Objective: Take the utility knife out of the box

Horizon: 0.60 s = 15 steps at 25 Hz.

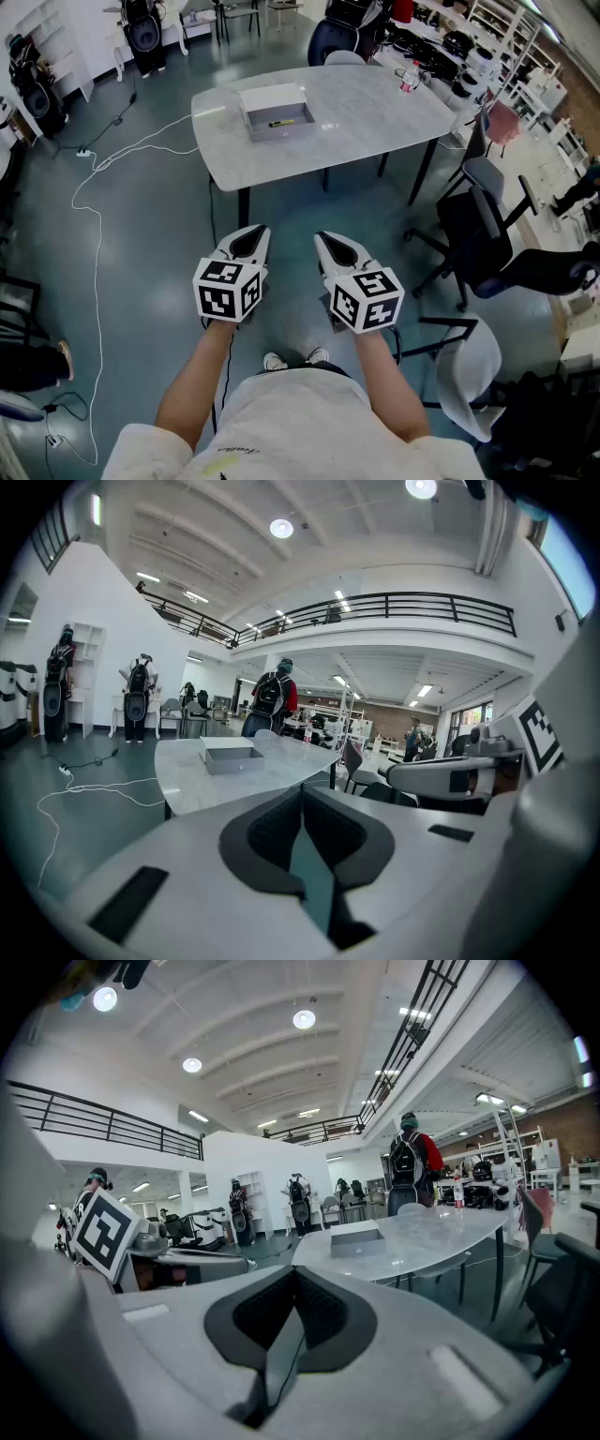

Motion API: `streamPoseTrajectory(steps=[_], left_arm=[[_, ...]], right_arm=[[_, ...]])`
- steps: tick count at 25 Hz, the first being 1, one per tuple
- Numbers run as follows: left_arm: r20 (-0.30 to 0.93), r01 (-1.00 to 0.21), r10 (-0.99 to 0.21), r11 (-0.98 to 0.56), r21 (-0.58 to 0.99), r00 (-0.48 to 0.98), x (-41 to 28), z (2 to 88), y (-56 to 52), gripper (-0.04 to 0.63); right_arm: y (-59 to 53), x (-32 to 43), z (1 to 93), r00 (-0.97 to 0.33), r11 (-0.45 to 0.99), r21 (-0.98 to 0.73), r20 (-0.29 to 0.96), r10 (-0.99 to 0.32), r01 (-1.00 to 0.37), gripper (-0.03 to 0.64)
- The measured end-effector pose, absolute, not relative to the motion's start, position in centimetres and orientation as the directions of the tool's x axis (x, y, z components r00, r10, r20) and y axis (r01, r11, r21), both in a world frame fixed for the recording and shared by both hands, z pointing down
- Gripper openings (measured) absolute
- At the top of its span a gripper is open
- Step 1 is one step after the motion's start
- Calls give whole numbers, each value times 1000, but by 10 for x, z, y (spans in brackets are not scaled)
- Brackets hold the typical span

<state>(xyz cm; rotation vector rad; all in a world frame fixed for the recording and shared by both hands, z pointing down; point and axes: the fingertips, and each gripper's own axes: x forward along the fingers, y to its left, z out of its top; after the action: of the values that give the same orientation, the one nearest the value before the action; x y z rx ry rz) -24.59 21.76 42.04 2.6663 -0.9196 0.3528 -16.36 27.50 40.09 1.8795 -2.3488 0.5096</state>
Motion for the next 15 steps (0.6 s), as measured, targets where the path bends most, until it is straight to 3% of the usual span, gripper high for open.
streamPoseTrajectory(steps=[15], left_arm=[[320,-619,-547,-760,196,773,-246,420,217,18]], right_arm=[[275,-164,404,-232,171,-226,279,-932,-959,5]])
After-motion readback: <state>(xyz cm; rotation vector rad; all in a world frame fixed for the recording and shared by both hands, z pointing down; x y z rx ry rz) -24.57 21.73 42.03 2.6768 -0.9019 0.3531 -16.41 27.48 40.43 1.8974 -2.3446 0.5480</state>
